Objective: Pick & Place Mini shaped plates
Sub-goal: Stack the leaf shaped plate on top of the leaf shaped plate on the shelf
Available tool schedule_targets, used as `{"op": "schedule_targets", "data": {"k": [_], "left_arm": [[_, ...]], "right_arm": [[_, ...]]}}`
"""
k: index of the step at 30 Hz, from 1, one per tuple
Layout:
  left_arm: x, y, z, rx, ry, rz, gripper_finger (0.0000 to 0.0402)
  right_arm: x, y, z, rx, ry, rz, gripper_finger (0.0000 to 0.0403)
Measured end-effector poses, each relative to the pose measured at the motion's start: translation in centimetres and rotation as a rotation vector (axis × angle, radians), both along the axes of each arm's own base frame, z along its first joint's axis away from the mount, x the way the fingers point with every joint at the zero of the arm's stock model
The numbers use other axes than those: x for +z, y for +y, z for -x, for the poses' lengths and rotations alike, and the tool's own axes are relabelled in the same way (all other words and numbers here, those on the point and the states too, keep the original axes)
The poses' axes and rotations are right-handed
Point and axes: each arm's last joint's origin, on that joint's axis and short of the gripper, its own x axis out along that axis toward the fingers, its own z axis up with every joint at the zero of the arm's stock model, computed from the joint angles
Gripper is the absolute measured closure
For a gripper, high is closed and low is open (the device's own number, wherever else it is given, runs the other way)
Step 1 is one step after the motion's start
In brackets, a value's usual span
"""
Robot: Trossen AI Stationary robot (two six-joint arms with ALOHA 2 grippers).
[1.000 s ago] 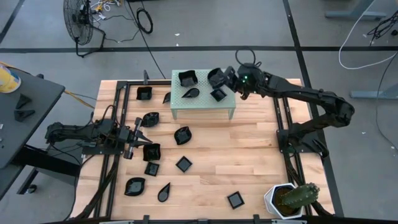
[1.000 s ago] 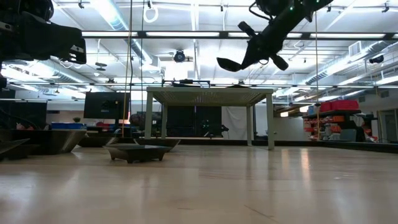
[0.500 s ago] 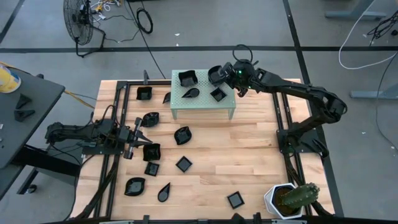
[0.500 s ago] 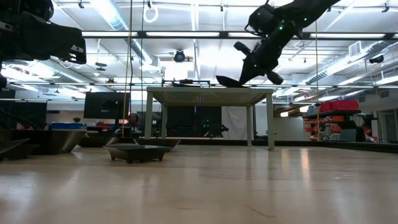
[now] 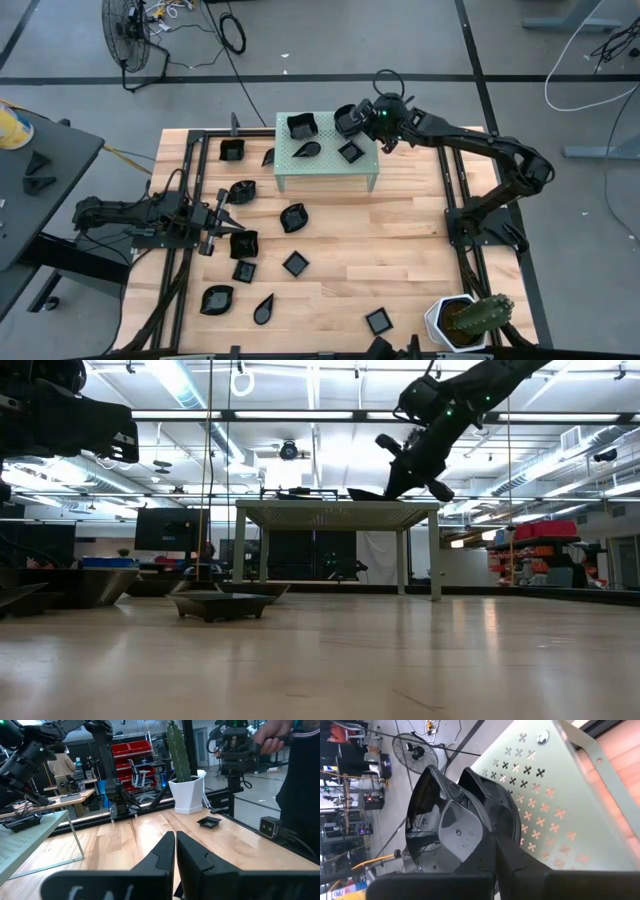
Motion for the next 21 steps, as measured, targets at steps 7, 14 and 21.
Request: {"op": "schedule_targets", "data": {"k": [7,14,21], "left_arm": [[0.0,0.0,0.0,0.0,0.0,0.0,0.0378],[0.0,0.0,0.0,0.0,0.0,0.0,0.0378],[0.0,0.0,0.0,0.0,0.0,0.0,0.0378]], "right_arm": [[0.0,-0.2,0.1,0.023,0.001,-0.002,0.0403],[-0.1,-0.4,0.3,0.049,0.02,0.0,0.0403],[0.6,0.0,1.0,0.067,0.033,0.012,0.0403]]}}
